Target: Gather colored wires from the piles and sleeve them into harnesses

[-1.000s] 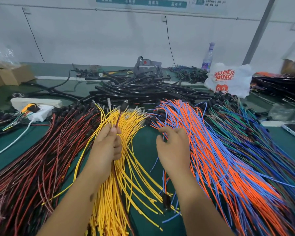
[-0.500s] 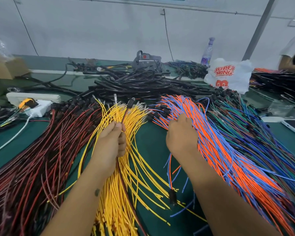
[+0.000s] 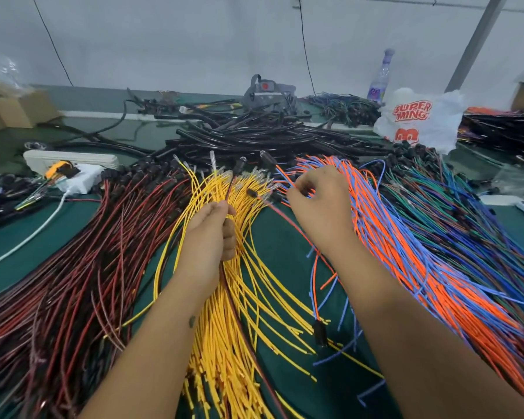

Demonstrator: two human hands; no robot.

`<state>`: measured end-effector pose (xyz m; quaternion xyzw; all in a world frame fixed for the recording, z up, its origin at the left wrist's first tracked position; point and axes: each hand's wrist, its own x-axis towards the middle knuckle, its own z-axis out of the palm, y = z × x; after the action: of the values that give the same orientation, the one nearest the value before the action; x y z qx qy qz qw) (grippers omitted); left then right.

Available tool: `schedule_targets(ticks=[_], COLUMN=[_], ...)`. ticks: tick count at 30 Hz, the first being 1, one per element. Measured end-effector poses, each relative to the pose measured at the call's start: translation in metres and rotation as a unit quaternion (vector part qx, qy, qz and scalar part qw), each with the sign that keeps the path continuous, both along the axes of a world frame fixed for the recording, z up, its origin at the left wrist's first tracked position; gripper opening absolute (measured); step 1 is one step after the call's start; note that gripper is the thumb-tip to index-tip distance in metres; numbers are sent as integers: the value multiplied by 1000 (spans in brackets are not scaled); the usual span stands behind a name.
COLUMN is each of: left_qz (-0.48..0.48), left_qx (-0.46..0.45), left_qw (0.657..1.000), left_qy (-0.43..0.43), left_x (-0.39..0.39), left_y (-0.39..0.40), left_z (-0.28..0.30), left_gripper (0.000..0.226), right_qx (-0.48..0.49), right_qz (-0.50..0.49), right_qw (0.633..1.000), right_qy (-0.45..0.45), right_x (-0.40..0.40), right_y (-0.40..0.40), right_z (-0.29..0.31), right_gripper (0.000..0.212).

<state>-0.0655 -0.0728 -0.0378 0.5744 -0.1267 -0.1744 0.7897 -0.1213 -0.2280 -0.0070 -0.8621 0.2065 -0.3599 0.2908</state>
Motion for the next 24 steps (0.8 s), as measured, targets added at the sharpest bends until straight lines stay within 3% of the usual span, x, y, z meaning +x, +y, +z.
schedule_targets(ticks=[5,9,11,18,24], left_qz=[21,42,50,53,26], left_qx=[-1,17,25,78,125], left_qw=[999,997,995,979,971], left_qy=[-35,-66,-77,-178,-204], left_x=[-3,-5,-6,-13,-15], left_y=[-1,-2,-4,-6,-10], left_z=[-1,-3,-4,-5,-5], left_gripper=[26,27,27,25,27], right_qx=[142,340,391,275,336], right_qz=[42,98,115,81,62], right_qw=[985,926,902,945,921], right_qy=[-93,-132,-146,-160,-185], right_x=[0,4,3,2,-1], right_y=[34,72,80,79,78], right_z=[-1,-21,-25,-28,-28], right_gripper=[20,24,24,23,22])
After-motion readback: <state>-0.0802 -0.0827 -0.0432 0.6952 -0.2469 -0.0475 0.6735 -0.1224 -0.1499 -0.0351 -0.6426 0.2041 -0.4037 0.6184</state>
